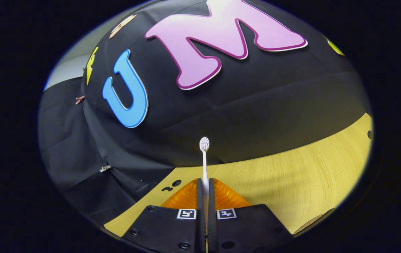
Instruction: Put the toothbrush and toothpaste on the desktop into the cup, then pick up the cup and place it on the coaster on the desktop.
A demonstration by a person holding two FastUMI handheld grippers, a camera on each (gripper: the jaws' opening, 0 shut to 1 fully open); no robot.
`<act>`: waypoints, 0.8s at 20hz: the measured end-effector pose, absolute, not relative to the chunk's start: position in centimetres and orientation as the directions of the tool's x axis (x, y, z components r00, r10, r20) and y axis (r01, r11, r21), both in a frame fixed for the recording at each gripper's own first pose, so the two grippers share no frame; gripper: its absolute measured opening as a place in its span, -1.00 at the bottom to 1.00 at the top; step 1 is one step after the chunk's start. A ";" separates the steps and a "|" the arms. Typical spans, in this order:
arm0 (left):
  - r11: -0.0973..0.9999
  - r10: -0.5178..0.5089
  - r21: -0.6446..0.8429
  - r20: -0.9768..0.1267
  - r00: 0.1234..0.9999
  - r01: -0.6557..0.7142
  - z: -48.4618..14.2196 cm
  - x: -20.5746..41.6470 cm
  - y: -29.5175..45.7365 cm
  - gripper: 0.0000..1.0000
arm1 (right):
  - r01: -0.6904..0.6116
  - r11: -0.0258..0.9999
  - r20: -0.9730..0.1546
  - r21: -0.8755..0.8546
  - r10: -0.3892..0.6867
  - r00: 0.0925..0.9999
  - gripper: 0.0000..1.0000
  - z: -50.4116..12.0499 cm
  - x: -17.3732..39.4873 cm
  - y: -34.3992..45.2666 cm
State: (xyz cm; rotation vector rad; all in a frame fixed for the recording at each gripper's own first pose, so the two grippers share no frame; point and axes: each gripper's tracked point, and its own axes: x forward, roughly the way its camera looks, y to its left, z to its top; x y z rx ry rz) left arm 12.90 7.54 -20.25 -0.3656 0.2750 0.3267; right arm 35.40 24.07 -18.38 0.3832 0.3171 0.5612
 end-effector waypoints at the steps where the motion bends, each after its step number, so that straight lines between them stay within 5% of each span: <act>1: 0.882 0.263 -0.302 -0.321 0.910 -0.361 -20.6 13.0 7.7 0.95 | -0.458 0.790 -0.189 0.407 0.564 0.804 -0.87 -19.0 35.4 24.3; 10: 0.872 0.279 -0.302 -0.337 0.899 -0.384 -22.1 12.8 8.3 0.95 | -0.518 0.805 -0.181 0.289 0.577 0.796 -0.78 -21.0 32.0 24.3; 11: 0.875 0.280 -0.297 -0.333 0.901 -0.382 -21.9 13.0 8.4 0.95 | -0.514 0.809 -0.183 0.286 0.573 0.799 -0.89 -21.3 31.7 23.9; 14: 0.890 0.279 -0.271 -0.311 0.909 -0.366 -20.9 13.7 9.0 0.95 | -0.497 0.820 -0.180 0.282 0.554 0.813 0.08 -20.7 31.4 21.7; 15: 0.897 0.271 -0.265 -0.304 0.913 -0.354 -20.4 14.0 9.3 0.95 | -0.488 0.828 -0.176 0.276 0.543 0.821 0.68 -20.4 31.5 20.7; 16: 0.904 0.261 -0.259 -0.298 0.918 -0.340 -20.0 14.4 9.4 0.95 | -0.478 0.837 -0.172 0.267 0.529 0.831 0.75 -19.9 31.5 19.4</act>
